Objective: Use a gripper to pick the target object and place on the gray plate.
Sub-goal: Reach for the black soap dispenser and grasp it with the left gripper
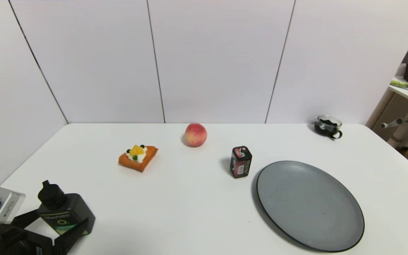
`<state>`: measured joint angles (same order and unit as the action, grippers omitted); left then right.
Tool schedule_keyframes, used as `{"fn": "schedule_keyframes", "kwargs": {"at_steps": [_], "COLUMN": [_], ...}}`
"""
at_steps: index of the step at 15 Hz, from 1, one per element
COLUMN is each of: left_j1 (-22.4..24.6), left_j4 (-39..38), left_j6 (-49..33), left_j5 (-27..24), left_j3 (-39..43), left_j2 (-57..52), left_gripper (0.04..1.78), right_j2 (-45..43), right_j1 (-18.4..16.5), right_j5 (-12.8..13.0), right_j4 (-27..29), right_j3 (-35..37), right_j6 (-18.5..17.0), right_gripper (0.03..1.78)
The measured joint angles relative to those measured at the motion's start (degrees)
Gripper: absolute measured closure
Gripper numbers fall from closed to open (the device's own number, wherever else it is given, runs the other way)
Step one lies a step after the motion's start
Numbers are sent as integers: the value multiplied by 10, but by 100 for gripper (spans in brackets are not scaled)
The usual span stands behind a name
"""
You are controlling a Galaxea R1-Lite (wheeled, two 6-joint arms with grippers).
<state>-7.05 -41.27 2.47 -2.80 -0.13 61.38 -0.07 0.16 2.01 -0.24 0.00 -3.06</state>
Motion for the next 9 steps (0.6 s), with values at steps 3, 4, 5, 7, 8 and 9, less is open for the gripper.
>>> {"fn": "schedule_keyframes", "kwargs": {"at_steps": [3,4,5,7,8,9], "left_j1": [1,1,1,1,1,1], "left_j4": [-26,-38,-45,-59,-67,-72], "left_j6": [-1,-1,-1,-9,-11,-12], "left_j5": [0,0,0,2,6,13], "left_j3": [0,-2,-3,-3,-2,0], "left_j2": [29,38,45,57,62,65], "left_gripper": [13,13,13,13,13,13], "right_j2": [0,0,0,0,0,0], "right_j1": [0,0,0,0,0,0], "right_j5": [0,0,0,0,0,0], "right_j4": [0,0,0,0,0,0], "right_j3": [0,0,0,0,0,0], "right_j6": [0,0,0,0,0,0], "right_gripper": [10,10,10,10,10,10]}}
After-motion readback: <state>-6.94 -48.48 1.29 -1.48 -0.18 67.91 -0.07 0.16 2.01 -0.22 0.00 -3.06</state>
